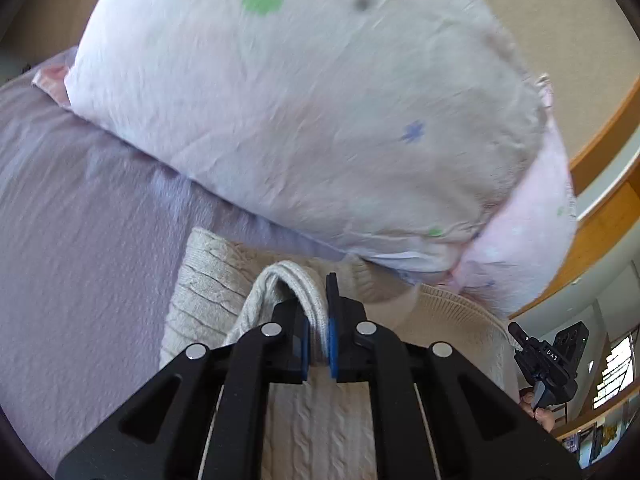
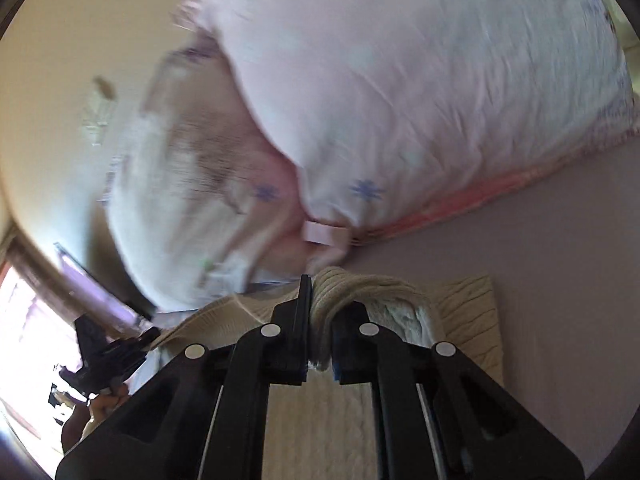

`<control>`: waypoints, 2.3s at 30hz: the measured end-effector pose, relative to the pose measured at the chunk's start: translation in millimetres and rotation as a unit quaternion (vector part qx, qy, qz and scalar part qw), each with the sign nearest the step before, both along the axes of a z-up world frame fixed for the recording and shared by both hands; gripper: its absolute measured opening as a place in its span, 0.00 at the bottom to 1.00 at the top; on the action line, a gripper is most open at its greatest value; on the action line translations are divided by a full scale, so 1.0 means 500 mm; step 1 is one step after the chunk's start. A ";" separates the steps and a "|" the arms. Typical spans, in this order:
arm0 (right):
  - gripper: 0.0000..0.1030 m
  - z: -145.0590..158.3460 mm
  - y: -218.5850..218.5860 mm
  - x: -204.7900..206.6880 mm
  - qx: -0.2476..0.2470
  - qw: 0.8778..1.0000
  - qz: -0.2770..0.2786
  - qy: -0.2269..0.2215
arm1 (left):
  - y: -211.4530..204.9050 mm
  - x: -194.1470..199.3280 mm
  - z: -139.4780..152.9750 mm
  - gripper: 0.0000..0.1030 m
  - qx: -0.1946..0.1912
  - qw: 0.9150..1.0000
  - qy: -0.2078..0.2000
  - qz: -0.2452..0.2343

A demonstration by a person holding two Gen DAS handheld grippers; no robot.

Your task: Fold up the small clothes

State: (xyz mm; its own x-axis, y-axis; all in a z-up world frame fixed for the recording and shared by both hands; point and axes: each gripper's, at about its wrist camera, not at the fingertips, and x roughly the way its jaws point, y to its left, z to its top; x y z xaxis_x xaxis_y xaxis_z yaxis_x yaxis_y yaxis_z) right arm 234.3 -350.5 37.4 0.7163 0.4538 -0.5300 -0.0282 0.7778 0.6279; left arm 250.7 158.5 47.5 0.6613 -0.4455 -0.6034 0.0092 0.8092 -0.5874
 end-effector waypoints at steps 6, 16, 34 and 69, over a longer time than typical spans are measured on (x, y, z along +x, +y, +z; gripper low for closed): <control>0.99 -0.012 -0.024 -0.001 -0.009 0.996 -0.085 0.004 | 0.040 -0.010 -0.015 0.64 -0.073 0.997 0.009 -0.002; 0.99 -0.017 -0.055 -0.045 0.062 0.996 -0.061 -0.034 | 0.121 -0.082 -0.069 0.57 -0.070 0.995 0.068 -0.001; 0.99 0.040 -0.141 -0.091 0.115 0.987 -0.052 -0.099 | -0.115 -0.061 0.074 0.14 -0.223 0.969 -0.024 -0.100; 0.28 -0.085 -0.130 -0.032 0.087 0.990 0.049 0.101 | -0.463 0.046 -0.067 0.41 -0.053 0.976 0.055 -0.205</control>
State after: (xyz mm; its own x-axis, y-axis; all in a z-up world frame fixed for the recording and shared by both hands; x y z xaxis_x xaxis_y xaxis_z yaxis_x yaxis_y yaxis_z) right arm 218.2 -415.5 -5.1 0.5525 0.6124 -0.5655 0.0419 0.6572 0.7526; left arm 273.9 -72.9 13.8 0.3470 -0.7232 -0.5971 0.2517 0.6851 -0.6836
